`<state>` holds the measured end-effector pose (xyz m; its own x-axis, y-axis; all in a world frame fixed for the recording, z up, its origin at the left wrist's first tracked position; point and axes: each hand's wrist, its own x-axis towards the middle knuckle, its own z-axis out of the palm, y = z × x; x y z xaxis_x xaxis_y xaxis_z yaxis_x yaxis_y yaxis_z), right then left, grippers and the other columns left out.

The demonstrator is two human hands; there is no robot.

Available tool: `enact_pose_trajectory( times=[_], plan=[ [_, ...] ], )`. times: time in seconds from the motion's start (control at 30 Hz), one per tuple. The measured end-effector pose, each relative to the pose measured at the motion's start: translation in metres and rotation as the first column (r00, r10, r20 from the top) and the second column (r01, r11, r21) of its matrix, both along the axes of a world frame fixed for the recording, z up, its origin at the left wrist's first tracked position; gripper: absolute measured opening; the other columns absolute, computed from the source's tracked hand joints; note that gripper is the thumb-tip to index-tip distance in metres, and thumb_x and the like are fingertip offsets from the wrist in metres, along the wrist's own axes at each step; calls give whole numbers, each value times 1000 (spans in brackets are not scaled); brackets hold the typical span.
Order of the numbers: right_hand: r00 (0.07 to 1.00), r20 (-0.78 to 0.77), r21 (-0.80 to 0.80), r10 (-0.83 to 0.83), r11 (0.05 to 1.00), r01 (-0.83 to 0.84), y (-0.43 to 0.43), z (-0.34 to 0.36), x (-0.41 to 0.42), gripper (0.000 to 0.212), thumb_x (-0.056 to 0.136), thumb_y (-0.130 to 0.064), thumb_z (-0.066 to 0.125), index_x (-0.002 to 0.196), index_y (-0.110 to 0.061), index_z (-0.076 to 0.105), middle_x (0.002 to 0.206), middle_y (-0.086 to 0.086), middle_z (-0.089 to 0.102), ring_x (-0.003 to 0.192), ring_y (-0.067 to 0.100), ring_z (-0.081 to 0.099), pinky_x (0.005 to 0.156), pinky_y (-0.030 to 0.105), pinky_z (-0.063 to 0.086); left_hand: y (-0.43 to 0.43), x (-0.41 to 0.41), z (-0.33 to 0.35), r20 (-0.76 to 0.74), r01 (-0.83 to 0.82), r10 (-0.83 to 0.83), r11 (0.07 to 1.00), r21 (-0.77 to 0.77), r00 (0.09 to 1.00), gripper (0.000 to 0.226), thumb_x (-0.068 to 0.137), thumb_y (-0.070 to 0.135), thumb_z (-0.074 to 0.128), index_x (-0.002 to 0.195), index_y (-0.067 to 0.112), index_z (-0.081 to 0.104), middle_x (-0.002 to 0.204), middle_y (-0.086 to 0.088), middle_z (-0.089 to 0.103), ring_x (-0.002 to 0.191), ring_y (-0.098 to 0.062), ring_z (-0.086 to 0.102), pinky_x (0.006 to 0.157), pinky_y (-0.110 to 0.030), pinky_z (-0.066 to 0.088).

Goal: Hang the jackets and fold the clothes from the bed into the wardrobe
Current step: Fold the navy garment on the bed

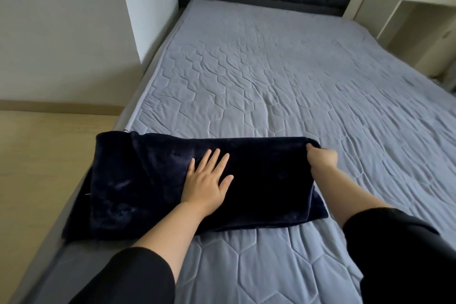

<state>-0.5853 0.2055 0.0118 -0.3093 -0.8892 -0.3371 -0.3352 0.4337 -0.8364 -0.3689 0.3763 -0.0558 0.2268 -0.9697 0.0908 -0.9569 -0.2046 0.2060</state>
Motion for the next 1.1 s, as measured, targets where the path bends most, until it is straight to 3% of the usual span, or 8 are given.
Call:
enact_pose_trajectory(
  times=[0.17, 0.27, 0.33, 0.4, 0.63, 0.9, 1.0, 1.1],
  plan=[
    [840, -524, -79, 138, 975, -209, 22, -1, 28, 42, 94, -15, 41, 135, -8, 39, 144, 15, 40, 133, 33, 34, 110, 46, 25, -4, 2, -7, -18, -14, 14, 1000, -4, 1000, 58, 98, 46, 16, 152, 32, -2, 161, 6, -1, 147, -12, -8, 116, -41, -8],
    [677, -712, -314, 186, 778, -544, 50, 3, 53, 52, 93, -15, 38, 145, -19, 32, 158, 5, 20, 146, 24, 11, 116, 48, 2, -6, -1, -7, 12, -18, 18, 1000, 11, 1000, 59, 99, 44, 17, 152, 29, -2, 161, 5, -2, 147, -13, -9, 116, -42, -8],
    [525, -791, -224, 314, 651, -725, 73, -15, 66, 49, 98, -29, 34, 147, -23, 31, 159, 1, 18, 147, 19, 7, 116, 50, 0, -7, -3, -5, 23, -14, 14, 1000, 12, 1000, 59, 99, 44, 17, 152, 29, -3, 161, 5, -3, 147, -14, -9, 116, -43, -8],
    [433, -780, -18, 451, 676, -736, 84, -40, 65, 52, 99, -39, 28, 150, -27, 25, 160, -2, 16, 147, 16, 7, 116, 50, 1, -6, 1, -1, 72, 28, -29, 999, 16, 997, 59, 98, 46, 15, 152, 30, -3, 161, 5, -3, 147, -14, -9, 116, -44, -9],
    [451, -761, 48, 465, 735, -677, 70, -62, 68, 57, 97, -44, 24, 151, -27, 20, 160, -1, 16, 147, 16, 9, 117, 48, 1, 30, 87, 11, 281, -179, 160, 983, 42, 946, 62, 93, 54, 5, 151, 33, -1, 160, 7, -4, 147, -21, -12, 114, -52, -8],
    [439, -779, 48, 447, 742, -669, 78, -56, 68, 57, 97, -41, 24, 152, -24, 19, 159, 1, 16, 147, 17, 9, 117, 49, 2, 85, 152, 14, -15, -597, 609, 781, 182, 793, 82, 86, 75, 19, 152, 29, 6, 161, 2, 3, 146, -23, 6, 113, -52, 16],
    [431, -785, 69, 445, 754, -653, 84, -44, 73, 60, 99, -37, 27, 153, -16, 11, 160, 5, 13, 147, 20, 5, 117, 51, 2, 99, 157, 25, -210, -730, 772, 636, 252, 600, 101, 77, 80, 41, 150, 16, 15, 147, -11, 36, 132, -32, 37, 101, -46, 36],
    [543, -711, -68, 447, 725, -685, 101, -24, 91, 65, 99, -29, 36, 152, -9, 5, 161, 7, 6, 148, 20, 1, 118, 47, 2, 107, 167, 39, -272, -717, 766, 642, 272, 583, 86, 72, 73, 59, 130, 12, 44, 123, -10, 58, 113, -33, 54, 88, -39, 46]
  ],
)
